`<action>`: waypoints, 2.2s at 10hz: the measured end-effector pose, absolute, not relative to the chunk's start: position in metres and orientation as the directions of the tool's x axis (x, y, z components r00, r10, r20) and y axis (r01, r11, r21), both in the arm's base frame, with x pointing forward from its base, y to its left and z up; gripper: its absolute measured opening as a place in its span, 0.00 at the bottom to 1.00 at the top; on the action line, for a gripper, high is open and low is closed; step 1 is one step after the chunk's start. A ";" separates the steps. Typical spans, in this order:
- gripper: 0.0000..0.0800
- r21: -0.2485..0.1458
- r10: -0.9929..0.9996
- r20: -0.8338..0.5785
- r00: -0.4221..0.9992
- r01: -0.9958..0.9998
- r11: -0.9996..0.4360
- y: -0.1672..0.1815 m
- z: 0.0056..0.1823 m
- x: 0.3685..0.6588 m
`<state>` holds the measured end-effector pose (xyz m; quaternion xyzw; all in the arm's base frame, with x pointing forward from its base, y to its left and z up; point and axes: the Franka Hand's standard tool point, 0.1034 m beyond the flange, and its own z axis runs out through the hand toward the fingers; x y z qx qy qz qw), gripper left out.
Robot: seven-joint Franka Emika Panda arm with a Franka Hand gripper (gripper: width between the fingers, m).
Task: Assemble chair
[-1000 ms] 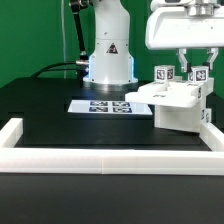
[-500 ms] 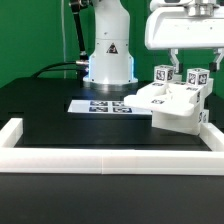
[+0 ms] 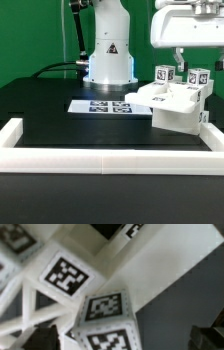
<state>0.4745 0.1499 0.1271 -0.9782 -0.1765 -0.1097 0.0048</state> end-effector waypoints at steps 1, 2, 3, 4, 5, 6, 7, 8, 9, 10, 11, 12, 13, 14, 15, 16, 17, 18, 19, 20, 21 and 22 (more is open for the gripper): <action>0.81 0.050 0.438 0.203 0.876 0.437 -0.898 0.150 0.128 0.476; 0.81 0.075 0.546 0.187 0.817 0.542 -0.837 0.151 0.130 0.480; 0.81 0.088 0.614 0.175 0.770 0.609 -0.788 0.151 0.132 0.482; 0.81 0.098 0.656 0.171 0.735 0.650 -0.754 0.150 0.132 0.482; 0.81 0.107 0.692 0.166 0.703 0.685 -0.721 0.150 0.132 0.482; 0.81 0.119 0.741 0.157 0.652 0.733 -0.670 0.149 0.132 0.483; 0.81 0.132 0.787 0.146 0.599 0.777 -0.616 0.148 0.132 0.483; 0.81 0.148 0.841 0.130 0.526 0.828 -0.541 0.145 0.131 0.484; 0.81 0.165 0.891 0.108 0.440 0.876 -0.453 0.143 0.131 0.484; 0.81 0.178 0.925 0.088 0.370 0.908 -0.380 0.142 0.131 0.485; 0.81 0.187 0.948 0.071 0.310 0.929 -0.318 0.142 0.131 0.485; 0.81 0.198 0.975 0.046 0.215 0.955 -0.220 0.141 0.131 0.485; 0.81 0.203 0.989 0.027 0.143 0.968 -0.146 0.139 0.131 0.485; 0.81 0.203 0.995 0.011 0.098 0.974 -0.098 0.139 0.129 0.485; 0.81 0.204 0.999 -0.004 0.049 0.978 -0.047 0.138 0.125 0.485; 0.81 0.199 0.999 -0.009 0.048 0.979 -0.045 0.138 0.122 0.484; 0.81 0.195 0.999 -0.011 0.052 0.980 -0.048 0.136 0.120 0.483; 0.81 0.195 0.998 -0.011 0.055 0.979 -0.052 0.134 0.120 0.484; 0.81 0.195 0.998 -0.010 0.059 0.979 -0.056 0.134 0.120 0.484; 0.66 0.195 0.998 -0.010 0.060 0.979 -0.057 0.134 0.120 0.484; 0.50 0.195 0.998 -0.010 0.061 0.979 -0.058 0.134 0.120 0.484; 0.50 0.196 0.998 -0.009 0.062 0.979 -0.059 0.134 0.120 0.484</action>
Offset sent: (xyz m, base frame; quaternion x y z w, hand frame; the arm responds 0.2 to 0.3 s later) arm 0.0000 0.0000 0.0000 0.0000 0.0000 -0.1938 0.9810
